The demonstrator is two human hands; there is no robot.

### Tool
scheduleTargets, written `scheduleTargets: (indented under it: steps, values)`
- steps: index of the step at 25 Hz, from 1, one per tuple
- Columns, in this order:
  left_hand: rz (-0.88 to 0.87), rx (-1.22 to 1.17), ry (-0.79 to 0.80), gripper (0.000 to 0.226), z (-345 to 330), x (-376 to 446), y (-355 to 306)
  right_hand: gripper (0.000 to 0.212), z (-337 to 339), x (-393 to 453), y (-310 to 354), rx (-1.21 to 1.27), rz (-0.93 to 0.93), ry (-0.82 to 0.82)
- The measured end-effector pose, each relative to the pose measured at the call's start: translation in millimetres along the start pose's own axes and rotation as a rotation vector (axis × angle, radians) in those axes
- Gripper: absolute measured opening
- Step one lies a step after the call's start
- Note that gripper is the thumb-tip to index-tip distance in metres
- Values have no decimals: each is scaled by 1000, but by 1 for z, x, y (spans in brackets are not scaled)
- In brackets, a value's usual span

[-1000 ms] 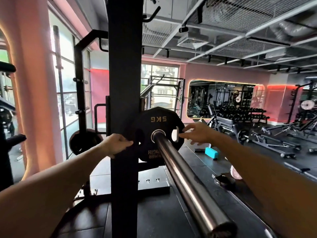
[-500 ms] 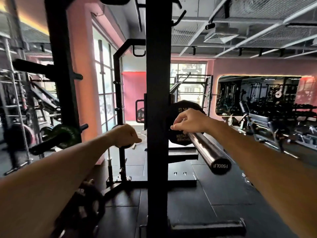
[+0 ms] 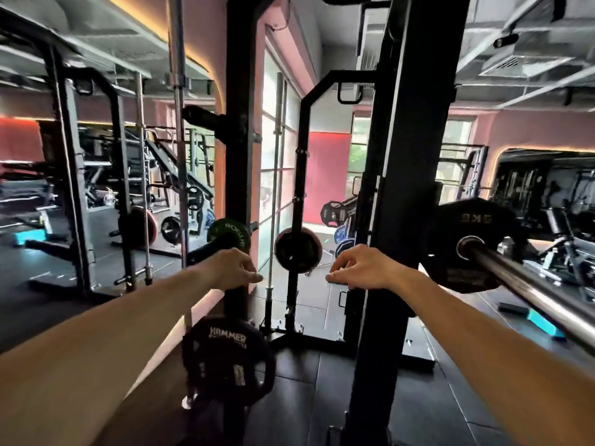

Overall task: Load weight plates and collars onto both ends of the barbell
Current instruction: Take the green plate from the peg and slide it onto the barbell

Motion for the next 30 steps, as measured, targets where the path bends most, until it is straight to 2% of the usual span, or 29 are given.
scheduleTargets:
  steps: [9,16,18,23,26,30]
  values:
    - [85,-146,-83,18,103,57,207,15,-125,168,116,-10,29,36]
    - [93,-236,-84,16,97,132,261,45,-155,253,110,-10,-45,39]
    - [96,-237,-91,23,89,161,267,54,-155,283,97,12,-68,21]
    - [82,-222,-119,66,77,233,279,74,-165,355,62,131,-103,10]
    - [68,-222,-96,71,63,273,279,62,-177,388,49,238,-96,17]
    - [26,-267,-176,49,52,292,279,36,-174,398,46,229,-58,-157]
Point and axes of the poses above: each hand's wrist, its own x-axis towards the middle knuckle, its own z-axis out of the back of the hand, y = z × x, the point moved 10 cm from there along x, towards the middle knuckle, and after that the axes turned 1 degree about y, right-handed, at the moved point
